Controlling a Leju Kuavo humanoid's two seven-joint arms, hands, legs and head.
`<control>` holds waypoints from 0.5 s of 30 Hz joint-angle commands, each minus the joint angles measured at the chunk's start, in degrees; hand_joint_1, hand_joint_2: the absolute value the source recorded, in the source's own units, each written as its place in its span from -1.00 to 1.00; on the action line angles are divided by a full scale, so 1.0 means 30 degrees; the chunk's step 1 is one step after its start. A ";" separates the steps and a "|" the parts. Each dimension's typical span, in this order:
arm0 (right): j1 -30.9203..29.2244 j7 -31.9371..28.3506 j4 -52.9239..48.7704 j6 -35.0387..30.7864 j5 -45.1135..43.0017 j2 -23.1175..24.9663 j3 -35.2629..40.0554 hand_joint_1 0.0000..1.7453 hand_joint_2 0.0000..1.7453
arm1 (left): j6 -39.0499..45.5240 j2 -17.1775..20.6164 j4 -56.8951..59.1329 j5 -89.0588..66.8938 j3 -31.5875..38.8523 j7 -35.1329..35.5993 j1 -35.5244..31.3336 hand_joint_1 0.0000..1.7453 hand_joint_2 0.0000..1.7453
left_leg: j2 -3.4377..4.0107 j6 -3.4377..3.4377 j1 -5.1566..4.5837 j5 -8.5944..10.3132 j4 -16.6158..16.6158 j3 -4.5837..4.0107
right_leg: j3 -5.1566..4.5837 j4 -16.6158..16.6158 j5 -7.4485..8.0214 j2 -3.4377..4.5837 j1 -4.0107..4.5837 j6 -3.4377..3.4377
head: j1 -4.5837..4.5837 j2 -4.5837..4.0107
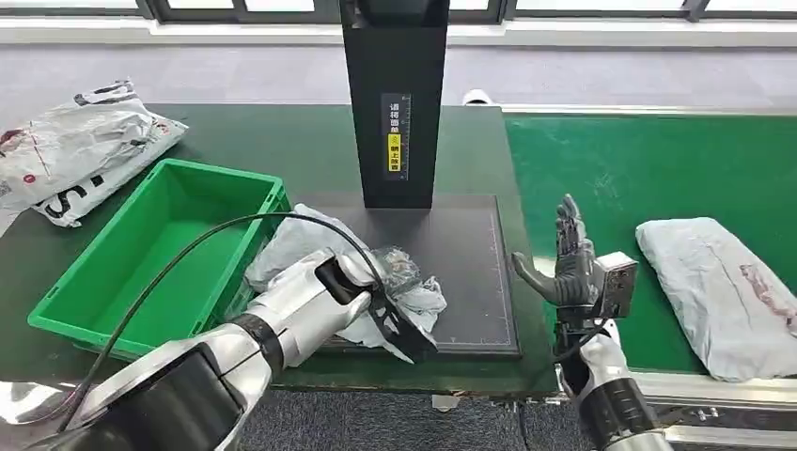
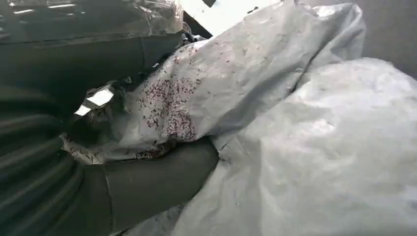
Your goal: Moved the parcel from conveyor to table for the left to box.
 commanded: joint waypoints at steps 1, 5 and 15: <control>0.2370 0.0316 -0.1274 -0.1398 -0.2165 -0.3790 0.2659 -1.00 1.00 | 0.1615 0.0370 0.0726 0.0897 0.0341 0.0024 -0.2252 1.00 1.00 | -0.0078 -0.0009 0.0026 0.0009 -0.0014 -0.0042 | 0.0002 -0.0038 -0.0009 -0.0092 0.0029 -0.0021 | 0.0000 0.0000; 0.5509 0.0512 -0.4237 -0.2461 -0.3018 -0.5091 0.1864 -1.00 1.00 | 0.3854 0.0735 0.0114 0.1471 0.0953 0.0956 -0.3962 1.00 1.00 | -0.0115 -0.0006 0.0019 -0.0008 0.0020 -0.0112 | -0.0063 -0.0001 -0.0029 -0.0114 0.0023 -0.0015 | 0.0000 0.0000; 0.7663 0.0791 -0.6506 -0.3205 -0.3145 -0.5473 0.1442 -1.00 1.00 | 0.7478 0.1984 -0.0961 0.1790 0.1677 0.3231 -0.4432 1.00 1.00 | 0.0034 -0.0007 0.0010 -0.0031 -0.0040 -0.0110 | -0.0111 -0.0040 -0.0006 0.0020 0.0017 -0.0023 | 0.0000 0.0000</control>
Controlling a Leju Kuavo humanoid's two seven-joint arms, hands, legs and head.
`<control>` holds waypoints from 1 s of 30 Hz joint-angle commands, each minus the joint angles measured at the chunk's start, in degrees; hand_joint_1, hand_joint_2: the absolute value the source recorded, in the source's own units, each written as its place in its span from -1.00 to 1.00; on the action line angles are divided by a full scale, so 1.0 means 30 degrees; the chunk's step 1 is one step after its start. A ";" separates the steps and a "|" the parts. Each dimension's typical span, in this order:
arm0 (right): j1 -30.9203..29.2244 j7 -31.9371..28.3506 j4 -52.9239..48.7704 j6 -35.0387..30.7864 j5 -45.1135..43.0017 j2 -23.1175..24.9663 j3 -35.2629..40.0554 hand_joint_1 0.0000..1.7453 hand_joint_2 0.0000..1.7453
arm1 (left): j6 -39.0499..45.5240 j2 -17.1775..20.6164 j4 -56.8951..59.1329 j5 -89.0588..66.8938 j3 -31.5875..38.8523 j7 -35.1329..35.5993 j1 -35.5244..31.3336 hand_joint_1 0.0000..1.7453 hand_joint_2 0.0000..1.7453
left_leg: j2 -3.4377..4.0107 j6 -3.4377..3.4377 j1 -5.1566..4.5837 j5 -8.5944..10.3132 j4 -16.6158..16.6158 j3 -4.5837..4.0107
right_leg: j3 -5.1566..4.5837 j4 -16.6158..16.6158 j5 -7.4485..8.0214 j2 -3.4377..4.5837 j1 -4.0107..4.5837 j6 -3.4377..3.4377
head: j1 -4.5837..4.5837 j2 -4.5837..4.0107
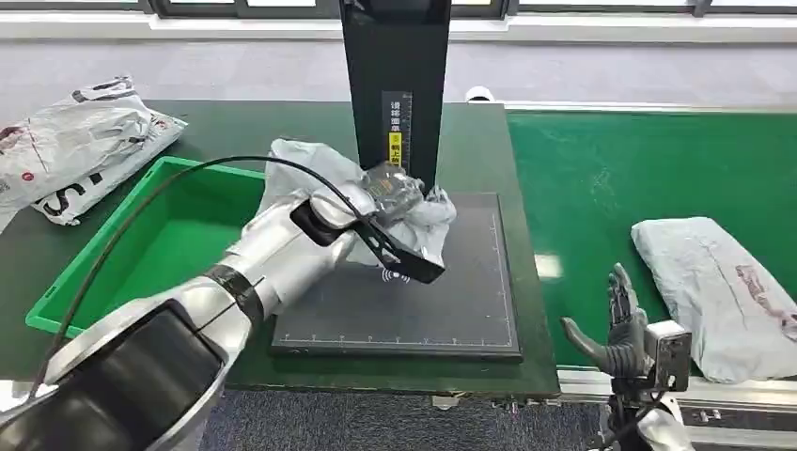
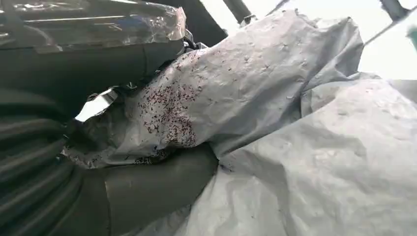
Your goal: Moved the parcel from conveyor to table for the left to box.
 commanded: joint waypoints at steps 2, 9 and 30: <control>0.2204 0.0377 -0.2868 -0.0552 -0.0078 -0.0972 0.0191 -1.00 1.00 | 0.3352 0.1723 -0.0813 -0.0167 0.1048 0.2257 -0.1457 1.00 1.00 | 0.0043 -0.0014 0.0010 -0.0004 0.0009 0.0008 | -0.0006 0.0005 0.0000 0.0035 0.0013 -0.0021 | 0.0000 0.0000; 0.2830 0.1523 -0.4833 -0.0749 0.3261 0.2980 -0.1365 -1.00 1.00 | 0.3929 0.5636 -0.6818 -0.3828 0.4104 0.6474 -0.0809 1.00 1.00 | 0.0209 -0.0041 0.0022 -0.0010 -0.0012 0.0043 | -0.0035 0.0009 0.0029 0.0196 0.0025 -0.0054 | 0.0000 0.0000; 0.3161 0.4273 -0.8411 0.2791 0.8637 0.8577 -0.6155 -1.00 1.00 | -0.0084 1.0413 -0.2495 -0.7772 0.8554 1.0024 -0.0848 1.00 1.00 | 0.0221 -0.0106 0.0063 0.0046 -0.0076 0.0090 | -0.0023 0.0011 0.0025 0.0216 0.0059 -0.0089 | -0.0007 0.0000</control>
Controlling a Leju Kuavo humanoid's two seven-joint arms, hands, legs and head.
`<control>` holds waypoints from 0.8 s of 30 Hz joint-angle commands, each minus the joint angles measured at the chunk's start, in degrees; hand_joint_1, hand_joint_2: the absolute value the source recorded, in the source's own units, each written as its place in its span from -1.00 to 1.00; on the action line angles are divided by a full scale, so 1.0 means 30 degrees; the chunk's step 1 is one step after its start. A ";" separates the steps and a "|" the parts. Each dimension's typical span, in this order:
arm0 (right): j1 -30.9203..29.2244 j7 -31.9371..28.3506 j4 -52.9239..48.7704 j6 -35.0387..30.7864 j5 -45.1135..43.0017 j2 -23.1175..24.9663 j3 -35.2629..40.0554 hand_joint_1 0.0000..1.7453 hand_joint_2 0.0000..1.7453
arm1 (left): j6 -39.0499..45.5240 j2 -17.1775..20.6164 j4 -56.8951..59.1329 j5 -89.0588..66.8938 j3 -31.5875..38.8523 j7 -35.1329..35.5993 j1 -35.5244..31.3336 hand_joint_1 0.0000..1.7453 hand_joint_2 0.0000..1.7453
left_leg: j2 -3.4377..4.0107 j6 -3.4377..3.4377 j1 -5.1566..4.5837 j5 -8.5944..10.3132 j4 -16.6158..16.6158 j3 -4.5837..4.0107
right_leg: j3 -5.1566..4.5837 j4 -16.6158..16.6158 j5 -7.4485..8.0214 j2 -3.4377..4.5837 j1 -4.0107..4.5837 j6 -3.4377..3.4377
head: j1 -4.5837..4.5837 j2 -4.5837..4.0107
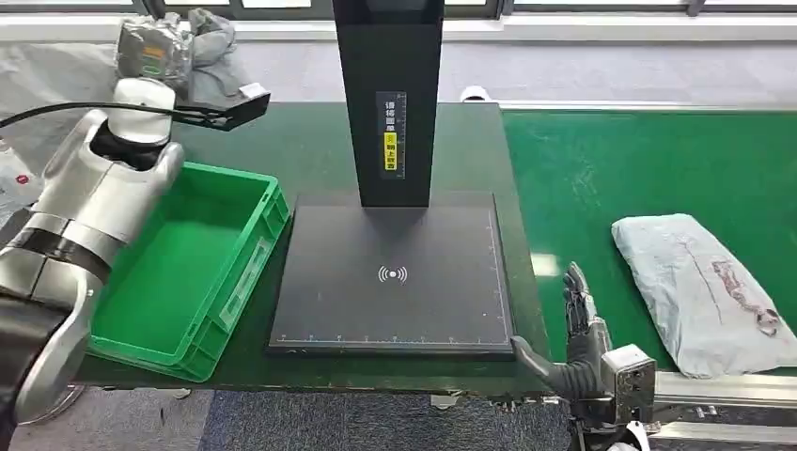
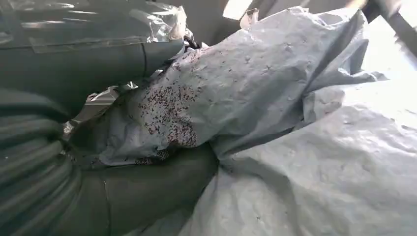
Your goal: Moved the parcel from conveyor to table for the left to box.
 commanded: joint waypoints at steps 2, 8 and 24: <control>-0.0438 0.0202 -0.0336 0.0558 0.0358 0.2026 -0.2580 -1.00 1.00 | -0.0128 0.0888 0.4510 -0.0923 0.1050 0.0342 -0.0850 1.00 1.00 | 0.0024 -0.0009 0.0022 -0.0003 -0.0019 0.0035 | 0.0032 -0.0027 0.0007 0.0014 0.0027 -0.0022 | 0.0000 0.0000; -0.1351 0.0652 -0.0080 0.1502 0.0970 0.2496 -0.2823 -1.00 1.00 | -0.4198 0.1130 0.6599 -0.0899 0.2963 -0.0211 0.0093 1.00 1.00 | 0.0018 -0.0001 0.0008 0.0000 -0.0044 0.0062 | 0.0070 -0.0053 0.0019 0.0006 0.0012 -0.0016 | 0.0007 0.0000; -0.2326 0.1331 -0.0008 0.1336 0.1177 0.2730 -0.2595 -1.00 1.00 | -0.4159 0.0202 0.2895 -0.0546 0.6715 -0.4445 0.4488 -1.00 -1.00 | -0.0008 -0.0023 0.0016 0.0015 -0.0020 0.0024 | 0.0030 -0.0036 0.0021 -0.0019 0.0025 -0.0041 | 0.0000 0.0000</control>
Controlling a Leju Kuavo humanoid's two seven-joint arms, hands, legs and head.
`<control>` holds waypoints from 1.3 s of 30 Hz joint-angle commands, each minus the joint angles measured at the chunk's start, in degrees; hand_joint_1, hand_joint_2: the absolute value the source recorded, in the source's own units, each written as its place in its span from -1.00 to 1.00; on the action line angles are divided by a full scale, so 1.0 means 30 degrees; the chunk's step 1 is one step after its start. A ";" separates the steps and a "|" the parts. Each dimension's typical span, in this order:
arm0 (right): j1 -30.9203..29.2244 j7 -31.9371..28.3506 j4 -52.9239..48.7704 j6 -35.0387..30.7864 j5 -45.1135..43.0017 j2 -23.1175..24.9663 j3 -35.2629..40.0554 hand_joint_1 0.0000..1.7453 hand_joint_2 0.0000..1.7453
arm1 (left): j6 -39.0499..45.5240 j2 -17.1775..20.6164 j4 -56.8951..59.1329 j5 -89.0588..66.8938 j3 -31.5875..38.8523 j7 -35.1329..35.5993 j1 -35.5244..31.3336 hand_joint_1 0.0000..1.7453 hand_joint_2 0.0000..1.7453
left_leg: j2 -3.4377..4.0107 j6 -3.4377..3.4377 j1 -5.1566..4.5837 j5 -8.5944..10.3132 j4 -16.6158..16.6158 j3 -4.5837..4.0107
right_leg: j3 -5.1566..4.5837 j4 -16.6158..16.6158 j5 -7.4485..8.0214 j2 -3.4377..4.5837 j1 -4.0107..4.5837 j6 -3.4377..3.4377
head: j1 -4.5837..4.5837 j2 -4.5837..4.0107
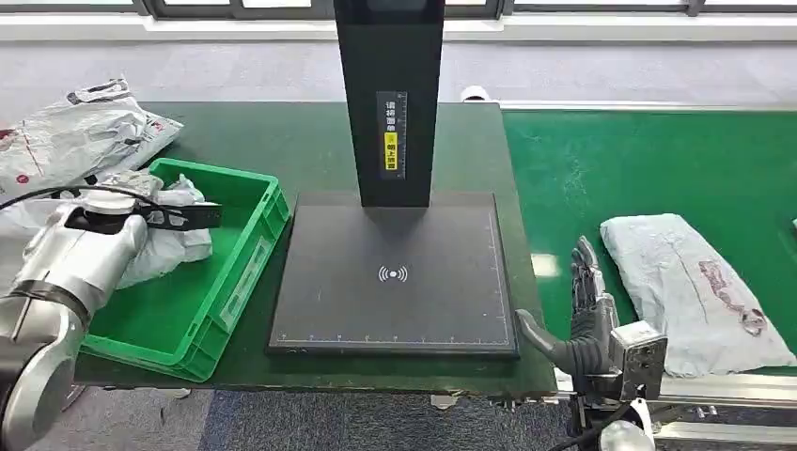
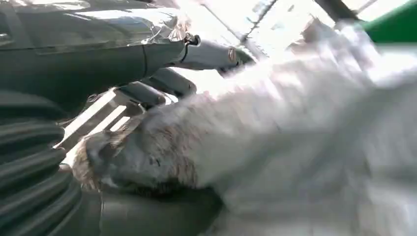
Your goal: Moved the parcel from conveyor to table for the left to box.
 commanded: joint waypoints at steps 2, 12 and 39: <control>-0.0963 0.0436 0.0510 -0.0168 0.0107 0.0769 -0.1160 -1.00 1.00 | 0.0395 -0.1115 -0.2119 -0.0461 0.2338 -0.1090 0.0919 -1.00 1.00 | -0.0022 0.0006 0.0015 0.0007 -0.0018 0.0019 | 0.0042 -0.0038 0.0005 -0.0035 0.0018 -0.0005 | 0.0007 0.0000; -0.0822 0.0394 0.0550 -0.0237 0.0044 0.0667 -0.1238 -1.00 1.00 | 0.1553 -0.1731 -0.2605 0.0257 0.3331 -0.1203 0.0267 -1.00 1.00 | -0.0022 0.0001 0.0022 0.0001 -0.0004 0.0008 | 0.0027 -0.0026 0.0003 -0.0032 0.0026 -0.0009 | 0.0000 0.0000; -0.3472 0.3395 0.2958 -0.5355 0.8349 -0.0664 -0.2980 -1.00 1.00 | 0.7647 -0.6756 -1.9413 2.5698 0.5113 -0.7666 0.9480 -1.00 1.00 | 0.0017 0.0020 -0.0015 0.0012 -0.0099 0.0098 | 0.0090 -0.0125 0.0033 0.0007 -0.0011 0.0007 | 0.0007 0.0000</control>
